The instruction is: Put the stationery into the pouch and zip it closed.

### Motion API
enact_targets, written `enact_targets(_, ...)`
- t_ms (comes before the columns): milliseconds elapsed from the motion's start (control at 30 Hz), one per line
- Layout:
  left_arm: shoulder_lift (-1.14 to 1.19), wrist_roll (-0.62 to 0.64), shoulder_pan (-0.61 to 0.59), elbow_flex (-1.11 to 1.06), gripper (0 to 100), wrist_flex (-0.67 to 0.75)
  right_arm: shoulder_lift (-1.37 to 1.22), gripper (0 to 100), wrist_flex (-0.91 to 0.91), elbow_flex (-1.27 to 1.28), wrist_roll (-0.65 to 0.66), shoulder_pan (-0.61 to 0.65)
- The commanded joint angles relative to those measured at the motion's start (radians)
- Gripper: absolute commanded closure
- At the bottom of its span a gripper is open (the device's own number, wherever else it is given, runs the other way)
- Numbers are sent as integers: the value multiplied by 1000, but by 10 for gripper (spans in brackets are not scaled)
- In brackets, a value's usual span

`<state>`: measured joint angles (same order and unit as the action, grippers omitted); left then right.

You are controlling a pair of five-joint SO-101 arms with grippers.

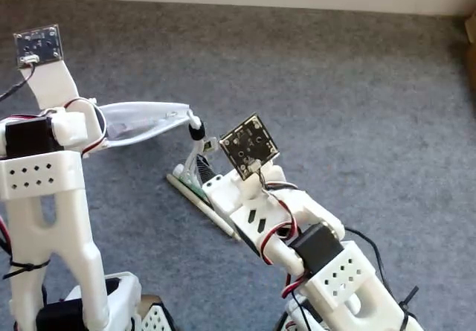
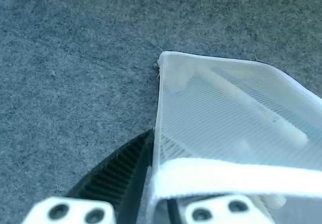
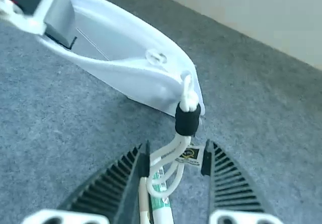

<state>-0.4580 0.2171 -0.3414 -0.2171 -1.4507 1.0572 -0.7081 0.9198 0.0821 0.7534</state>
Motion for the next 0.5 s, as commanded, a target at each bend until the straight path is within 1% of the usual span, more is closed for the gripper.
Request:
enact_targets(0,-13,17,-45,2,993,18,28,841,-10,-10,-11,-16)
enact_targets(200,-13,37,-47,4,993,18,27,841,-53,-7,-11,-36)
enact_targets(300,-13,38,-70,2,993,20,16,841,-85,-7,-11,-54)
enact_targets(467,-13,41,-105,-4,993,46,-116,841,-113,-16,-8,-65)
